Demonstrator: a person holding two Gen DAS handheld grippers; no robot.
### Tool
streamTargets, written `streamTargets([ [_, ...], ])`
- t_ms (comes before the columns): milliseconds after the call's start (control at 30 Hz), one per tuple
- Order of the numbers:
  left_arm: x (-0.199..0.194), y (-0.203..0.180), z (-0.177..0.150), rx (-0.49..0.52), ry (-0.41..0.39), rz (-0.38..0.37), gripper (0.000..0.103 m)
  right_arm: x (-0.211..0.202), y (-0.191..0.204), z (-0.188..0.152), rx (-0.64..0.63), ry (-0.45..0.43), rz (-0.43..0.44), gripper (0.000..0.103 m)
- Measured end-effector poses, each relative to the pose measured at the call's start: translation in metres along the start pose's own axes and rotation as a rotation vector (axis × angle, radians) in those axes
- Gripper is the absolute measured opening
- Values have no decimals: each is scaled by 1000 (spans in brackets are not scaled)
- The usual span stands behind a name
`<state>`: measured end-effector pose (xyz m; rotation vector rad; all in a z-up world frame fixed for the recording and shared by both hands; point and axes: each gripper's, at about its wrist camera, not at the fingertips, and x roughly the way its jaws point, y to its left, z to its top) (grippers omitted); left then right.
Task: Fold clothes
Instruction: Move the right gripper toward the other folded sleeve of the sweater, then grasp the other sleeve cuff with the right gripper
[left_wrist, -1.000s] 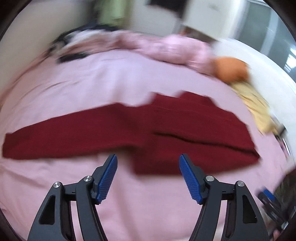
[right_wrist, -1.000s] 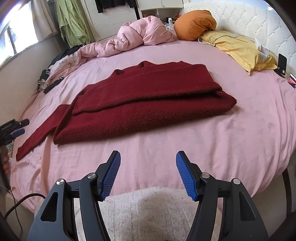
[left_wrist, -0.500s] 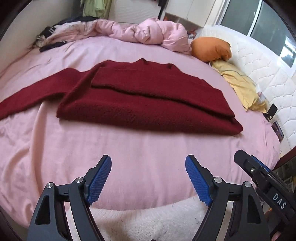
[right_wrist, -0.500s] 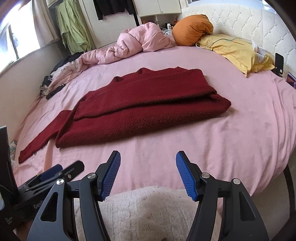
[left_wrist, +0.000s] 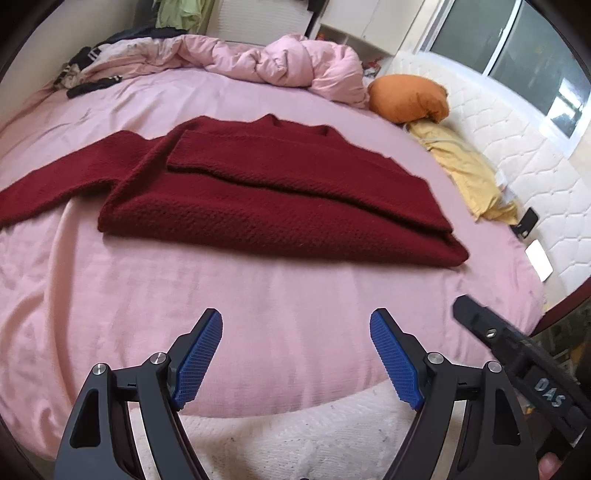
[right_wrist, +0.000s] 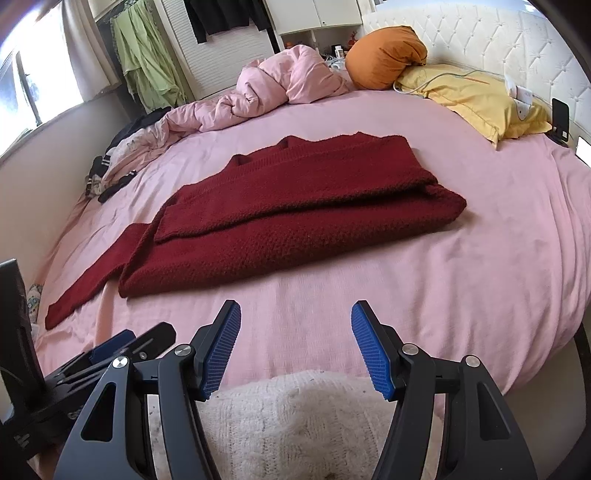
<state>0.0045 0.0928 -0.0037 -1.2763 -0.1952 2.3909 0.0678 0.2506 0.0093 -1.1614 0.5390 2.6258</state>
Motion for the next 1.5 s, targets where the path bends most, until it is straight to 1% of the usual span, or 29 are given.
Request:
streamTargets([
  [100,-2,1,0,-6,0,-49,83,1,-1,0,-1,9,12,63],
  [167,-8,1,-1,-6,-26,-68,83,0,-3,-1,8,9,23,63],
  [267,-15,4,-1,-18,-61,-116,83,0,-3,0,8,16,33,63],
  [367,-22,11,-1,-50,-108,-151,83,0,-1,0,-2,22,47,63],
  [500,-32,19,-1,-88,-173,-187,83,-1,-1,7,-9,26,126,63],
  [600,-38,25,-1,-119,-225,-205,83,1,2,26,-23,0,148,63],
  [667,-40,28,-1,-137,-245,-215,83,6,11,49,-74,-48,141,63],
  [767,-41,33,0,-154,-260,-230,83,30,46,69,-276,-74,135,64],
  [800,-41,34,1,-160,-267,-232,83,38,57,76,-343,-83,133,70],
  [833,-41,35,1,-165,-274,-234,83,45,69,83,-410,-91,131,74],
  [867,-42,37,1,-172,-282,-238,83,53,80,90,-477,-100,129,76],
  [900,-42,39,1,-178,-290,-241,83,61,92,97,-545,-108,126,76],
  [933,-43,41,1,-184,-297,-245,83,71,105,103,-610,-107,128,76],
  [967,-43,43,1,-191,-305,-248,83,88,121,103,-656,-70,150,76],
  [1067,-45,50,1,-223,-328,-253,84,129,153,104,-672,19,222,76],
  [1100,-45,53,1,-234,-332,-257,84,148,166,103,-668,68,243,76],
  [1133,-44,55,2,-244,-337,-260,84,164,174,101,-667,107,249,76],
  [1267,-43,61,2,-265,-340,-274,84,225,205,91,-680,222,270,76],
  [1433,-41,68,2,-287,-336,-303,88,260,226,83,-725,230,248,76],
  [1500,-40,71,3,-299,-335,-311,88,268,230,85,-742,212,229,76],
])
